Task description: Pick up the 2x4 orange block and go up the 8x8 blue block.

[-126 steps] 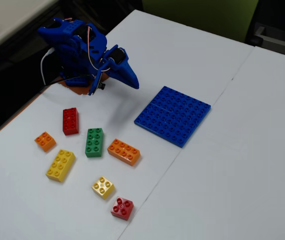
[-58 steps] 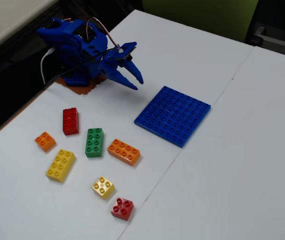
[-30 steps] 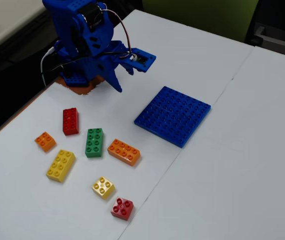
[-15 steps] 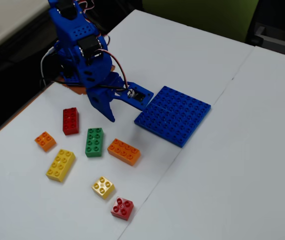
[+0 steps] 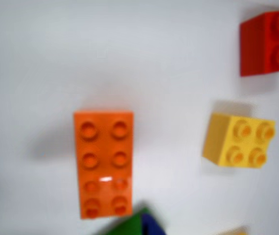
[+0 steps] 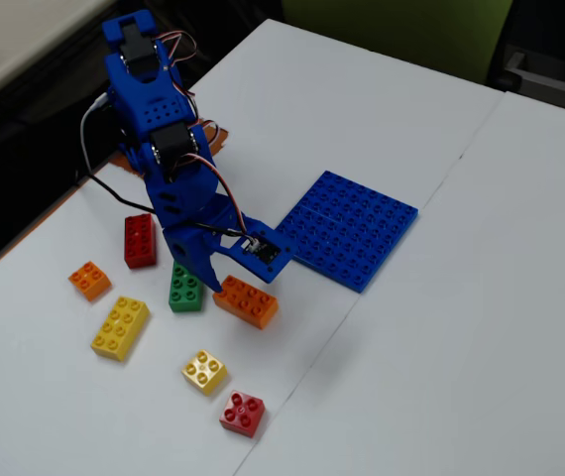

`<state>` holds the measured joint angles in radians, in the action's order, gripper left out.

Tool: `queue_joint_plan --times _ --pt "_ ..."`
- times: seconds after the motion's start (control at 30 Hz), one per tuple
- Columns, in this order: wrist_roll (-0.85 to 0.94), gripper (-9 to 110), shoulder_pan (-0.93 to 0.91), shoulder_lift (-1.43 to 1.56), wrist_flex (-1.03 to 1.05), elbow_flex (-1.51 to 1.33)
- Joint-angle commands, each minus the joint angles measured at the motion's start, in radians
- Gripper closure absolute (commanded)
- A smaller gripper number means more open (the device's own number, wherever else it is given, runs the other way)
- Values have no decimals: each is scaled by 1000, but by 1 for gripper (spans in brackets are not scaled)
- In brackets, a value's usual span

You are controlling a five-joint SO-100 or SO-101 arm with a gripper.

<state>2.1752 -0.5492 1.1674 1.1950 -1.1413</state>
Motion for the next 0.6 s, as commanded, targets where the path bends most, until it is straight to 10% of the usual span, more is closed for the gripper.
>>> queue_joint_plan --times 0.0,0.57 --pt "-12 61 -6 -17 -52 63" --pt "-60 60 -40 -155 -83 137"
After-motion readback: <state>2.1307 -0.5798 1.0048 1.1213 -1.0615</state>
